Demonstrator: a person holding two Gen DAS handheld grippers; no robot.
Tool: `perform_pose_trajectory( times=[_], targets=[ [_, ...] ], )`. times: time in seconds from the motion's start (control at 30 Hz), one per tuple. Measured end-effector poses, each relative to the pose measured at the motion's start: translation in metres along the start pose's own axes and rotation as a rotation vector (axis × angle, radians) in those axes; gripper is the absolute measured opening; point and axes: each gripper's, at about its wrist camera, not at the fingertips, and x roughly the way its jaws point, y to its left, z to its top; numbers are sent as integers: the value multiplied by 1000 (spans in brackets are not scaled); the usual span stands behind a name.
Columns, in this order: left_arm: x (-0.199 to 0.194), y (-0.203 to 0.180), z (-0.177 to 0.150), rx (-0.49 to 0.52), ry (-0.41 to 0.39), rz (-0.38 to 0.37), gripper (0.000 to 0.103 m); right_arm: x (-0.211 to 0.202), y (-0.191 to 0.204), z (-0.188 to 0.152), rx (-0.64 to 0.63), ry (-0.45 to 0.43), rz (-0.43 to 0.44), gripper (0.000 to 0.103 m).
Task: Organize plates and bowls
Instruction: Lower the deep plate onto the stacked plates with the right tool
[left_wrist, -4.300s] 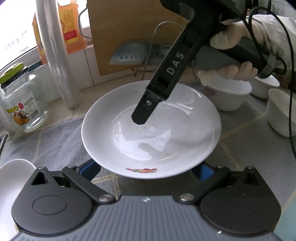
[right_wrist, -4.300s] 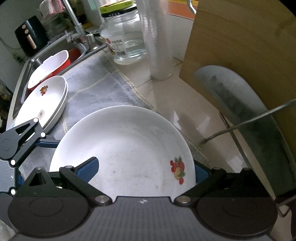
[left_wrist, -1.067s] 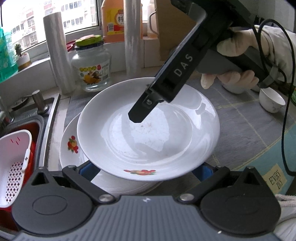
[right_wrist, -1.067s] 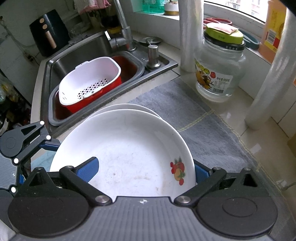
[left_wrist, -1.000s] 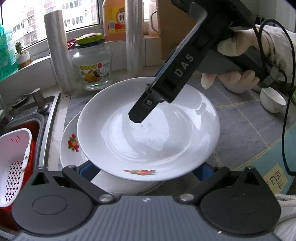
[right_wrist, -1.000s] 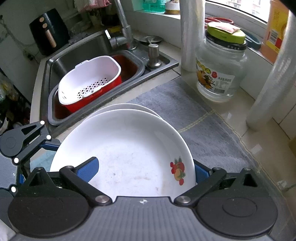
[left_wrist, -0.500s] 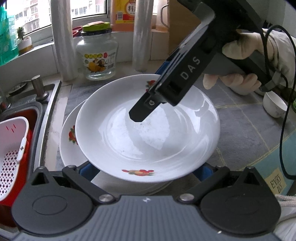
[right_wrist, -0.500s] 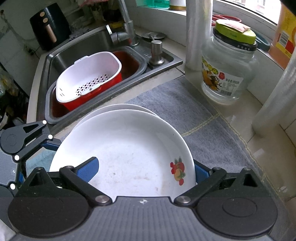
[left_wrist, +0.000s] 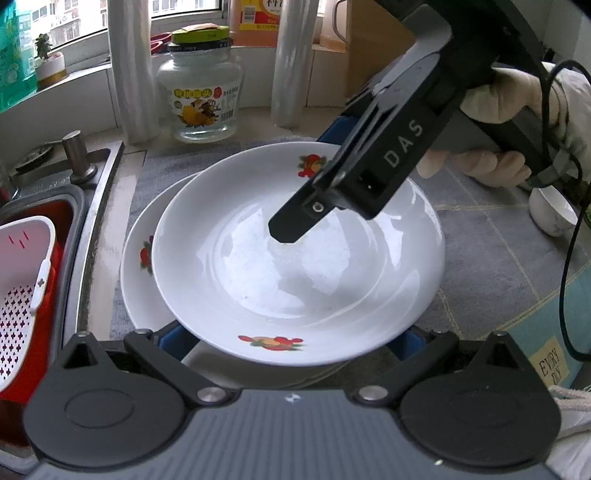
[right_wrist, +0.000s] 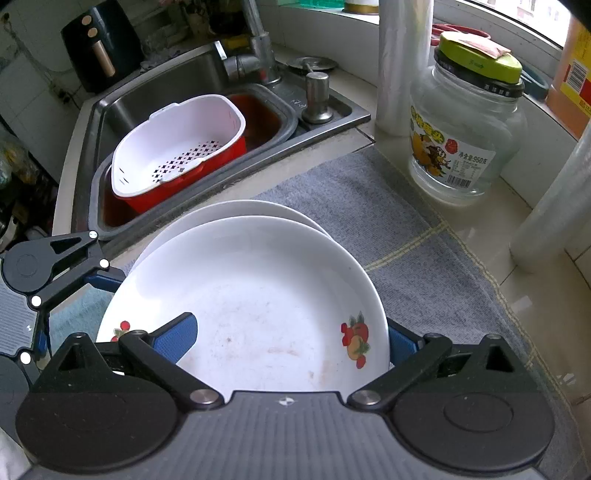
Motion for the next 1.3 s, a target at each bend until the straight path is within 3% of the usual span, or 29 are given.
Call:
perform_pose_trajectory(
  times=[0.4,1.3],
  targets=[
    [8,5,6,-9,63,-2,102,1,1,1,0,5,-9,103],
    [21,6,22,95,244,-6,102,-11,6,-9,-7,-29,-54,103]
  ],
)
